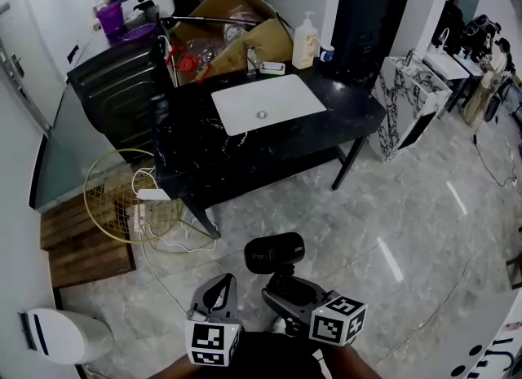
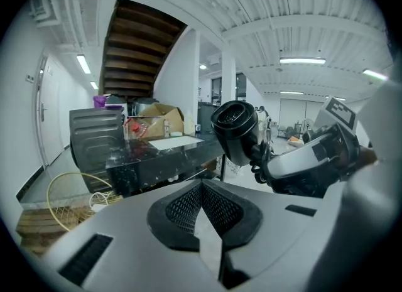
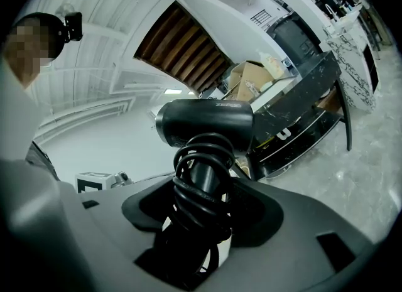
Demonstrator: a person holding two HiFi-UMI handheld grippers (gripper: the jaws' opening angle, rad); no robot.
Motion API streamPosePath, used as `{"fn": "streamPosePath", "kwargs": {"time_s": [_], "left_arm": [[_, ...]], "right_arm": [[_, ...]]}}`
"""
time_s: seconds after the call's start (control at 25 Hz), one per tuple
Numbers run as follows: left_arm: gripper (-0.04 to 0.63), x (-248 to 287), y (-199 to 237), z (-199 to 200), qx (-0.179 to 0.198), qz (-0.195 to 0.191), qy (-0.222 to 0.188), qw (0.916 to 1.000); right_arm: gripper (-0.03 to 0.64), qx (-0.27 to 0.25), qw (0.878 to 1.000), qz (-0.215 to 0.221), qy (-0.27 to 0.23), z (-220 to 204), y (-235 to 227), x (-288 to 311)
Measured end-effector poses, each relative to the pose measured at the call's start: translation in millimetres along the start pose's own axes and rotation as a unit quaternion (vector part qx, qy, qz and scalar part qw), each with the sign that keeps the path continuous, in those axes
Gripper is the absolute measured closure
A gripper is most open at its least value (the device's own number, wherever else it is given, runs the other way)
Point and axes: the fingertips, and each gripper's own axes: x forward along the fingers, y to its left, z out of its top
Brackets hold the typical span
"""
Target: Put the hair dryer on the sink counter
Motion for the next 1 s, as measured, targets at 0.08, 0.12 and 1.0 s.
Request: {"fn": "streamPosePath", "kwargs": {"time_s": [0.08,0.12,1.0], "left_arm": [[0.588,3,13,3,-0.003,0.003,-0.003,1.0],[0.588,5,20,4,-0.004,0.003,-0.004,1.0],[0.588,4,189,27,-0.022,0.021,-0.045,0.9985]], "right_arm": [[0.347,-0.003,1.0,0.001,0.003,5,3,13],[0.347,-0.004,1.0,0.001,0.004,8,4,20],[0.347,-0.015,1.0,-0.019,0.0,46,48,166]]}}
